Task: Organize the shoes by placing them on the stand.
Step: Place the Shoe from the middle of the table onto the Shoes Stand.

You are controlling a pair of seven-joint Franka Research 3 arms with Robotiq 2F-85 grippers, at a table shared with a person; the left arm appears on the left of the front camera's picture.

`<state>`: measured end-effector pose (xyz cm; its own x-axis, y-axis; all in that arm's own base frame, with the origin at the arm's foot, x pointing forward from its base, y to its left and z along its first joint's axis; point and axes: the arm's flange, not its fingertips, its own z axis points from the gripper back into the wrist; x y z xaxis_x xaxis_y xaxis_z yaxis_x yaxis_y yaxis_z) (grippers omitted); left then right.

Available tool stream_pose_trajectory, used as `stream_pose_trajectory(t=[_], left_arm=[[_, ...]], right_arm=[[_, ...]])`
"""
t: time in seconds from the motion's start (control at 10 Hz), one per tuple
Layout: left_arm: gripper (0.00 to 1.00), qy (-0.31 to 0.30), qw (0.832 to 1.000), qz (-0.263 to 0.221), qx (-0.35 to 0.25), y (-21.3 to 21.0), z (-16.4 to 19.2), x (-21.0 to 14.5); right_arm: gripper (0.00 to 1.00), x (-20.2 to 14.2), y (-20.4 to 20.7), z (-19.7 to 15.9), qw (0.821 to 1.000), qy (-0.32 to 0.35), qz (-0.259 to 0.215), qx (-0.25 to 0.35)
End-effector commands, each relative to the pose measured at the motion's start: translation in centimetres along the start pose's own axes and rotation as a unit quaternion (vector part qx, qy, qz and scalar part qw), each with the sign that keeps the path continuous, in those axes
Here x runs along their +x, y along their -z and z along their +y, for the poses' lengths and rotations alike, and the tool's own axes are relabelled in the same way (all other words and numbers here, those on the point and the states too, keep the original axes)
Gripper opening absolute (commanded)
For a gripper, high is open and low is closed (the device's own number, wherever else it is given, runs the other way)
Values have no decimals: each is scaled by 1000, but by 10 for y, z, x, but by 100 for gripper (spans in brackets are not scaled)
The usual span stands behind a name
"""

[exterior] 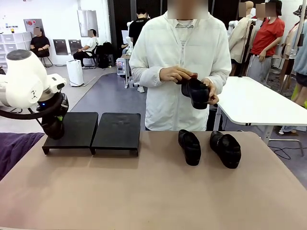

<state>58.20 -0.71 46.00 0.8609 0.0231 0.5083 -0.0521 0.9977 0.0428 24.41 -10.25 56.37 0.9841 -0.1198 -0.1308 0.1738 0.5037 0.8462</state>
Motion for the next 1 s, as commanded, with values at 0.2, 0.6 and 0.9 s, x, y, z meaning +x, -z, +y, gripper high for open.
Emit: stream_pose_trajectory(t=[0.2, 0.6, 0.9], left_arm=[[0, 11, 999, -8, 33, 6, -21, 12], [51, 25, 997, 19, 70, 16, -28, 18], [100, 26, 996, 28, 84, 11, -24, 15]], right_arm=[[100, -2, -3, -1, 1000, -10, 4, -4], [100, -2, -3, -1, 1000, -10, 4, -4], [100, -2, -3, -1, 1000, -10, 4, -4]])
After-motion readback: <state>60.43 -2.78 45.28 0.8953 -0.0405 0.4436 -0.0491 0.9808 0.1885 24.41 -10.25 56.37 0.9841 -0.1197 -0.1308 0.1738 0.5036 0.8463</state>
